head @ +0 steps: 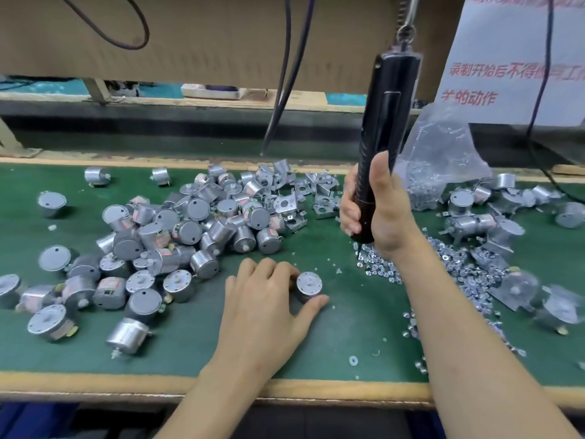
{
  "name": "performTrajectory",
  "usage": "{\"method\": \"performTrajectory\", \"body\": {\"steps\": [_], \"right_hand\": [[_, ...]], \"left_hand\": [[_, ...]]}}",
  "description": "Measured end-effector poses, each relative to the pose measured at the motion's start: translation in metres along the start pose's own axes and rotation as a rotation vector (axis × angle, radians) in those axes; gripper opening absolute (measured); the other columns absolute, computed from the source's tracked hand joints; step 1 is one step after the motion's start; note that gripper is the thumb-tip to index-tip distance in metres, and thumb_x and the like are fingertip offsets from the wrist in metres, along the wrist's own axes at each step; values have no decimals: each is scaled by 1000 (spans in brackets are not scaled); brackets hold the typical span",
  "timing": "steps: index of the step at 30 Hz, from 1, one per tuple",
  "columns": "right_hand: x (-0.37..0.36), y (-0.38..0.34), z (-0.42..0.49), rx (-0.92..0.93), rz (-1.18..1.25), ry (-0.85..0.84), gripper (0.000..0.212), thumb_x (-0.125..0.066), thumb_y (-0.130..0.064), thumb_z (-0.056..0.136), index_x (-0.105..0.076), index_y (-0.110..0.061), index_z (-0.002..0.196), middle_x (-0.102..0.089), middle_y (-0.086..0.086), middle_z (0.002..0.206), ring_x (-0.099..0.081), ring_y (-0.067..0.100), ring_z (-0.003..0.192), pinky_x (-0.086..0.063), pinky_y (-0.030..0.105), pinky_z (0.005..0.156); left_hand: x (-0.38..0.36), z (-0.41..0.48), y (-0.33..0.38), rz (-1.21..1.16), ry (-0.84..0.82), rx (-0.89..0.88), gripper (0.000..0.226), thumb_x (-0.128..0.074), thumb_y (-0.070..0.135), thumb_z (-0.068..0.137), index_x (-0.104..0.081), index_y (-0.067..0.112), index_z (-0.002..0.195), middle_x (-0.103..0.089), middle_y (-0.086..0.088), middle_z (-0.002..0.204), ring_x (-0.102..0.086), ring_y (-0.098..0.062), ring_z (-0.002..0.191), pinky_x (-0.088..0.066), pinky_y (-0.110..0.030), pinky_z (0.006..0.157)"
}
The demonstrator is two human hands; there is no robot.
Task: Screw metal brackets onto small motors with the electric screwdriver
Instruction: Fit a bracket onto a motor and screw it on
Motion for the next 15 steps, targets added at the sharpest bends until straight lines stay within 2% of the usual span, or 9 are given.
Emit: {"method": "performTrajectory", "body": {"steps": [3,5,10,15], "right_hand": [[-2,3,0,-19,-6,-16,87,-71,-91,51,-45,-10,72,-44,1,47,-39,14,34,-34,24,40],[-2,4,0,-21,-15,-12,89,-72,-91,51,-45,-9,72,-43,2,47,-38,15,34,-35,24,41],[0,7,-2,-28,-34,6,86,-70,-91,54,-46,-10,70,-43,2,48,-39,16,35,-36,24,41],[0,9,-3,-32,-47,16,84,-69,-91,55,-46,-12,70,-44,1,49,-39,15,36,-37,23,43]], "left_hand": [[0,-1,0,-1,-4,15,48,-56,73,75,-62,27,89,-56,13,85,-47,-19,86,-41,-38,73],[0,-1,1,-23,-26,12,52,-56,74,75,-64,27,96,-56,13,89,-46,-18,88,-44,-37,76],[1,-4,2,-48,-54,-3,46,-62,63,79,-64,27,108,-57,10,92,-44,-19,89,-46,-39,80],[4,-5,3,-60,-59,-3,46,-52,62,78,-65,29,108,-55,11,90,-44,-19,88,-46,-38,80]]}}
Point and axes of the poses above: each hand's wrist, its own z-axis towards the middle knuckle, its own x-axis out of the back of the hand, y = z × x, the point moved 5 cm from there along z, towards the middle knuckle
